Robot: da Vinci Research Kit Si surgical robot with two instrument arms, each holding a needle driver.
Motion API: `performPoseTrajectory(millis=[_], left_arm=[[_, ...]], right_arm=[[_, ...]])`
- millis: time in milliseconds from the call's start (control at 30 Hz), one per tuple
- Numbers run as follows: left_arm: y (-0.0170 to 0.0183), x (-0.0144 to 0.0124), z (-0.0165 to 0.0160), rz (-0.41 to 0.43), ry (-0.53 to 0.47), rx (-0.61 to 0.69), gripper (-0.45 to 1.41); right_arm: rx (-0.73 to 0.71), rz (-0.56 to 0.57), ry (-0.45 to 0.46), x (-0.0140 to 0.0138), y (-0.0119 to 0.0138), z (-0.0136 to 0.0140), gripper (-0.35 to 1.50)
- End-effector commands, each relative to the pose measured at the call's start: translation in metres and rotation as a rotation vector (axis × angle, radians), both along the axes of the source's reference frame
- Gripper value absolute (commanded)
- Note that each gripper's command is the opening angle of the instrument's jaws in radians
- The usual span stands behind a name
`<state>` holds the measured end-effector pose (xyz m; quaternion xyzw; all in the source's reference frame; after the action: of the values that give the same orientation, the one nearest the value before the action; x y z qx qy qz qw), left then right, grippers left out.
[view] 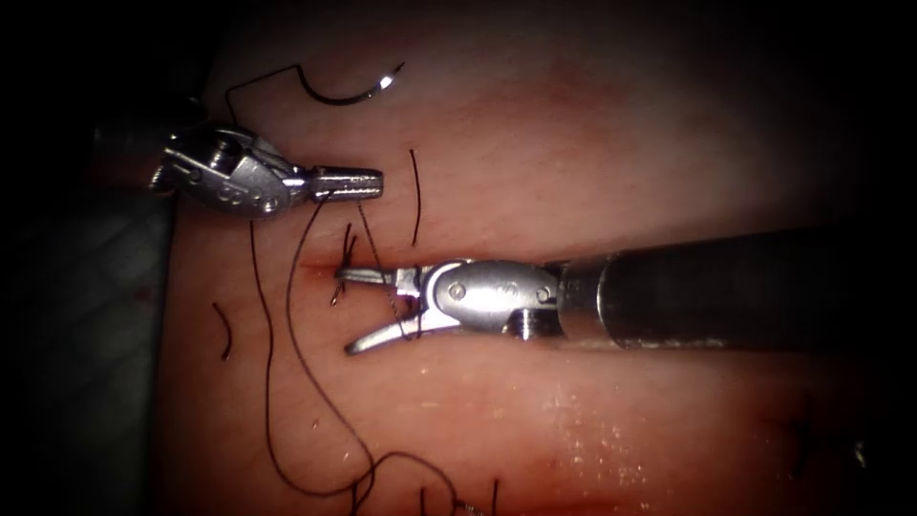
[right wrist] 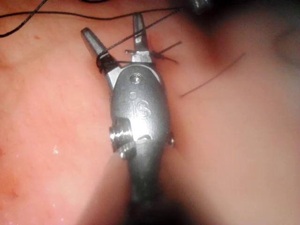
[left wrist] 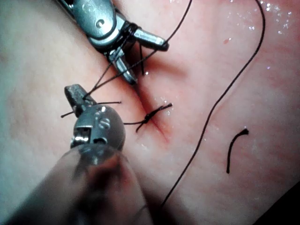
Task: Wound Closure
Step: Loop the suture twice around the right needle driver counter clockwise.
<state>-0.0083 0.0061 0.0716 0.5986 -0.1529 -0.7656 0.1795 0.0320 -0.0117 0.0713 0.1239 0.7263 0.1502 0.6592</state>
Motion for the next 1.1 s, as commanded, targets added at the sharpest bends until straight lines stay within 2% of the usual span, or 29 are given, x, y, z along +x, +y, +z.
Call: performPoseTrajectory(millis=[33,133,367,433,467,633,700,800,967,1000,1100], left_arm=[[-0.0003,-0.0005,0.0010,0.006,0.001,0.005,-0.45],[-0.0017,-0.0001,0.0023,0.014,0.006,0.020,-0.45],[-0.0037,0.0013,0.0047,0.022,0.011,0.034,-0.45],[-0.0040,0.0014,0.0052,0.021,0.011,0.039,-0.45],[-0.0049,0.0012,0.0059,0.017,0.015,0.038,-0.45],[-0.0067,0.0004,0.0069,0.002,0.042,0.019,-0.45],[-0.0074,0.0004,0.0073,-0.002,0.048,0.015,-0.45],[-0.0080,0.0005,0.0075,-0.002,0.053,0.009,-0.45],[-0.0092,0.0003,0.0070,-0.014,0.068,0.015,-0.45],[-0.0095,0.0000,0.0065,-0.021,0.083,0.015,-0.45],[-0.0102,-0.0007,0.0059,-0.031,0.095,0.014,-0.45]], right_arm=[[0.020,0.026,0.039,0.0005,-0.0002,0.0003,0.81],[0.074,0.096,0.125,-0.0004,0.0007,0.0000,0.81],[0.187,0.179,0.259,-0.0021,0.0012,-0.0004,0.78],[0.202,0.207,0.261,-0.0022,0.0012,-0.0004,0.78],[0.231,0.265,0.261,-0.0026,0.0014,-0.0003,0.78],[0.293,0.323,0.253,-0.0035,0.0019,-0.0002,0.79],[0.320,0.370,0.210,-0.0042,0.0022,-0.0004,0.91],[0.334,0.424,0.159,-0.0048,0.0024,-0.0006,0.88],[0.336,0.538,-0.030,-0.0054,0.0027,-0.0010,0.84],[0.337,0.578,-0.115,-0.0053,0.0026,-0.0010,0.84],[0.347,0.643,-0.189,-0.0052,0.0024,-0.0010,0.84]])
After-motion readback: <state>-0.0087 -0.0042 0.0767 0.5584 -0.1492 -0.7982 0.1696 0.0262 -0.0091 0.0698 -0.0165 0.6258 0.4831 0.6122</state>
